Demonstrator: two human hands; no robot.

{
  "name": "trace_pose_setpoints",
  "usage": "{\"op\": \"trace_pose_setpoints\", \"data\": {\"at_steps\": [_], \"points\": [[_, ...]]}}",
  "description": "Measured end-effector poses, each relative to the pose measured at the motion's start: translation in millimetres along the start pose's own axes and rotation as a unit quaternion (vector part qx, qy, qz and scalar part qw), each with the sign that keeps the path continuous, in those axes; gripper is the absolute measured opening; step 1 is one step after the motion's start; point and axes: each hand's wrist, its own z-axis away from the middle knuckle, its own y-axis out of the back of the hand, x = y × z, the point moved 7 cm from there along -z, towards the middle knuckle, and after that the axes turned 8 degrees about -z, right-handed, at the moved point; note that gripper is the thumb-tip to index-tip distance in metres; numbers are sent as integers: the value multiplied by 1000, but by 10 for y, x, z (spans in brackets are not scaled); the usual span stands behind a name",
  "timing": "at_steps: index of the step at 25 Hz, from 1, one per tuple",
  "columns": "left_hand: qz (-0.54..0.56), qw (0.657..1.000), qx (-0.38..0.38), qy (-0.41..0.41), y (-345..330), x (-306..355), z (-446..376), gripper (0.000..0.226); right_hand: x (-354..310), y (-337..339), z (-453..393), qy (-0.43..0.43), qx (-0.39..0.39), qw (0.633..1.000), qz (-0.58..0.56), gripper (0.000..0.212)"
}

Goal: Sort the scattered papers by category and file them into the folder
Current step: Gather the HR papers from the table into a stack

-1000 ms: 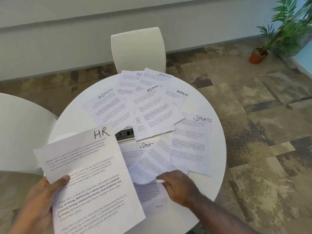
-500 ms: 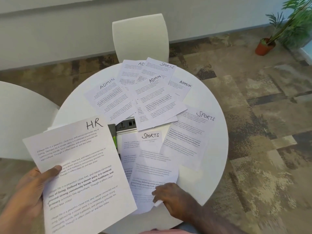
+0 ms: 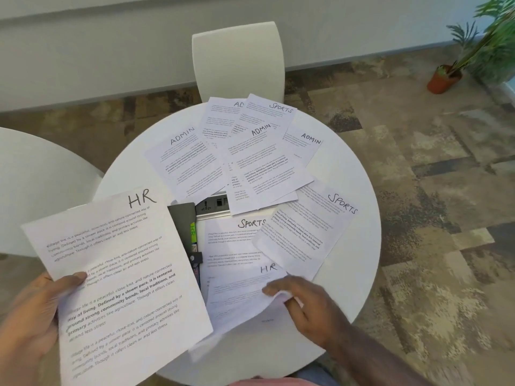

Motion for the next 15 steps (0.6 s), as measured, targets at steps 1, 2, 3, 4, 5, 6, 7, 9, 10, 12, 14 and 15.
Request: {"op": "trace_pose_setpoints", "data": {"at_steps": [1, 2, 3, 4, 5, 6, 7, 9, 10, 12, 14, 15], "points": [[-7, 1000, -1, -29, -107, 109, 96, 50, -63, 172, -61, -13, 41, 999, -13, 34], [-8, 998, -18, -52, -219, 193, 165, 50, -128, 371, -129, -28, 89, 996, -15, 29], [-11, 997, -33, -66, -330, 261, 228, 48, -186, 596, -200, -45, 144, 989, -7, 20], [-14, 995, -51, -82, -439, 310, 230, 45, -237, 835, -263, -57, 202, 978, 5, 12], [-24, 993, -56, -98, -551, 350, 212, 44, -310, 1074, -327, -59, 257, 964, 21, 7], [-28, 991, -57, -118, -669, 385, 191, 46, -413, 1294, -396, -48, 303, 951, 37, 5], [-40, 989, -41, -133, -781, 433, 200, 51, -530, 1471, -467, -29, 340, 939, 46, 6], [-43, 985, -40, -160, -1005, 489, 195, 68, -757, 1686, -613, 16, 388, 921, 38, 10], [-38, 983, -57, -172, -1136, 500, 201, 79, -844, 1712, -683, 34, 395, 918, 31, 10], [-69, 971, -95, -210, -1372, 550, 237, 90, -976, 1613, -826, 66, 386, 920, 10, 10], [-124, 962, -118, -212, -1591, 580, 238, 74, -1102, 1383, -917, 132, 351, 927, -6, 21], [-118, 964, -143, -190, -1707, 563, 260, 60, -1159, 1224, -933, 179, 315, 932, -6, 28]]}}
